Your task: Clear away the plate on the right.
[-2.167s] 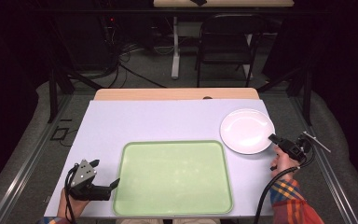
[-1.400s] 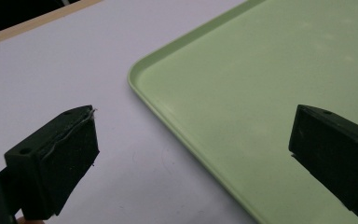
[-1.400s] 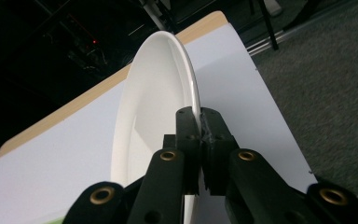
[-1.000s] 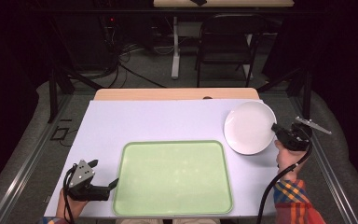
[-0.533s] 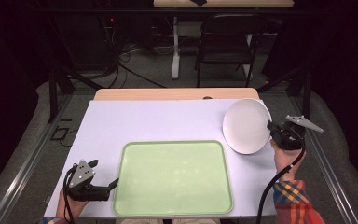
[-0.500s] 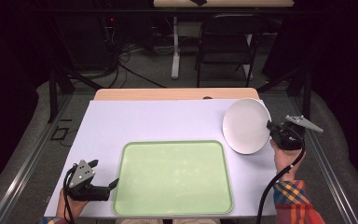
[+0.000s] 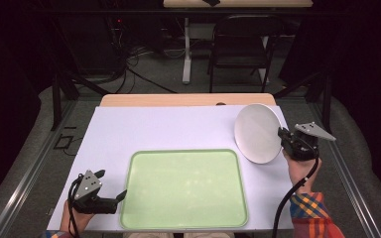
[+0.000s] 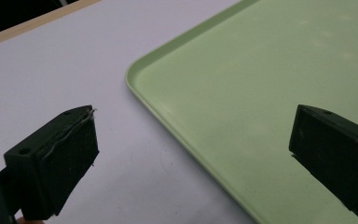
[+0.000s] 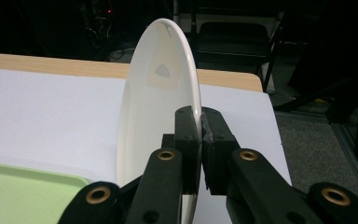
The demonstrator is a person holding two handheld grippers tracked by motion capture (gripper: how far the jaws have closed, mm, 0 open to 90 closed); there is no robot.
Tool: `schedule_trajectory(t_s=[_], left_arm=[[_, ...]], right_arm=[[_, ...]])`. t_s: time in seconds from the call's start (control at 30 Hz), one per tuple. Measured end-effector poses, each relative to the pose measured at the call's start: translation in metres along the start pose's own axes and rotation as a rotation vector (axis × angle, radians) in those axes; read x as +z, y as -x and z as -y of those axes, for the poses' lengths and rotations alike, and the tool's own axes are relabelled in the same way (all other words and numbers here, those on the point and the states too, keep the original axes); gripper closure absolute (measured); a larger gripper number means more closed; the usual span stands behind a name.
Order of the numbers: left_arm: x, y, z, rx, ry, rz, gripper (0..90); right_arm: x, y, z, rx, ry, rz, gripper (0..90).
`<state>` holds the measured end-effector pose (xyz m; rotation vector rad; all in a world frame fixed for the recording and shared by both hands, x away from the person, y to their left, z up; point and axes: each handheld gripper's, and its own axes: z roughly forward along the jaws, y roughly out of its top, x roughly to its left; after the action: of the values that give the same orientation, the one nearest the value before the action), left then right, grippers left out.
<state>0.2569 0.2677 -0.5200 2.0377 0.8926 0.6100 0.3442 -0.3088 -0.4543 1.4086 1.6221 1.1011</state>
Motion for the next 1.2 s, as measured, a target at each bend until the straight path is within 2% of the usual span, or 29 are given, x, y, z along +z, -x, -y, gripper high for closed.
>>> schedule_trajectory(t_s=[0.1,0.17,0.33,0.37,0.4,0.43,0.47,0.5,0.53,0.57,0.63,0.67,0.7,0.73,0.77,0.8,0.87,0.9,0.97,1.0,1.03,1.07,1.1,1.2], left_arm=[[0.0,0.0,0.0,-0.002,-0.001,0.0,0.8],[0.0,0.0,0.0,0.0,0.0,0.0,0.8],[0.0,0.0,0.0,-0.003,0.0,0.003,0.8],[0.0,0.0,0.0,-0.004,0.0,0.004,0.8],[0.001,0.0,0.0,-0.003,0.0,0.005,0.8],[0.002,0.0,0.0,-0.005,0.002,0.006,0.8],[0.003,-0.001,-0.002,-0.007,0.006,0.005,0.0],[0.004,-0.001,-0.004,-0.007,0.01,0.001,0.0],[0.006,-0.002,-0.007,-0.017,0.026,0.008,0.0],[0.008,-0.003,-0.01,-0.029,0.025,0.019,0.0],[0.01,-0.003,-0.015,-0.046,0.038,0.028,0.0],[0.011,-0.002,-0.017,-0.057,0.05,0.036,0.0],[0.012,-0.001,-0.024,-0.077,0.076,0.048,0.0],[0.012,-0.001,-0.024,-0.077,0.076,0.048,0.0],[0.013,0.003,-0.031,-0.076,0.112,0.052,0.0],[0.014,0.006,-0.036,-0.074,0.129,0.067,0.0],[0.019,0.013,-0.047,-0.092,0.164,0.116,0.0],[0.022,0.015,-0.05,-0.094,0.166,0.13,0.0],[0.031,0.023,-0.057,-0.089,0.159,0.174,0.0],[0.036,0.027,-0.06,-0.087,0.158,0.191,0.0],[0.039,0.03,-0.062,-0.085,0.157,0.207,0.0],[0.043,0.034,-0.065,-0.092,0.161,0.227,0.0],[0.047,0.037,-0.067,-0.103,0.167,0.247,0.0],[0.059,0.047,-0.074,-0.137,0.161,0.298,0.0]], right_arm=[[-0.001,-0.003,-0.001,-0.013,0.004,-0.006,85.3],[-0.001,-0.007,0.001,-0.021,0.015,-0.034,83.5],[0.001,-0.013,0.001,-0.041,0.012,-0.03,83.7],[0.002,-0.012,0.002,-0.038,0.013,-0.028,84.3],[0.006,-0.006,0.004,0.001,0.019,-0.022,86.0],[0.006,-0.006,0.004,0.001,0.019,-0.022,86.0],[0.014,0.011,0.006,0.083,0.013,-0.026,86.5],[0.014,0.011,0.006,0.083,0.013,-0.026,86.5],[0.019,0.024,0.008,0.191,0.005,-0.035,86.3],[0.023,0.04,0.012,0.32,0.0,-0.051,86.1],[0.023,0.06,0.019,0.494,0.015,-0.077,85.4],[0.019,0.073,0.026,0.638,0.037,-0.127,85.2],[0.018,0.075,0.027,0.674,0.045,-0.158,85.1],[0.018,0.075,0.027,0.674,0.045,-0.158,85.1],[0.016,0.077,0.028,0.721,0.051,-0.201,85.1],[0.015,0.074,0.028,0.739,0.053,-0.256,85.3],[0.013,0.063,0.025,0.75,0.046,-0.327,85.5],[0.012,0.054,0.023,0.753,0.039,-0.367,85.5],[0.012,0.04,0.021,0.74,0.023,-0.413,85.5],[0.014,0.025,0.02,0.732,0.004,-0.457,85.6],[0.014,0.025,0.02,0.732,0.004,-0.457,85.6],[0.016,0.01,0.02,0.739,-0.02,-0.502,85.5],[0.016,0.01,0.02,0.739,-0.02,-0.502,85.5],[0.02,-0.012,0.02,0.728,-0.057,-0.562,85.4]])
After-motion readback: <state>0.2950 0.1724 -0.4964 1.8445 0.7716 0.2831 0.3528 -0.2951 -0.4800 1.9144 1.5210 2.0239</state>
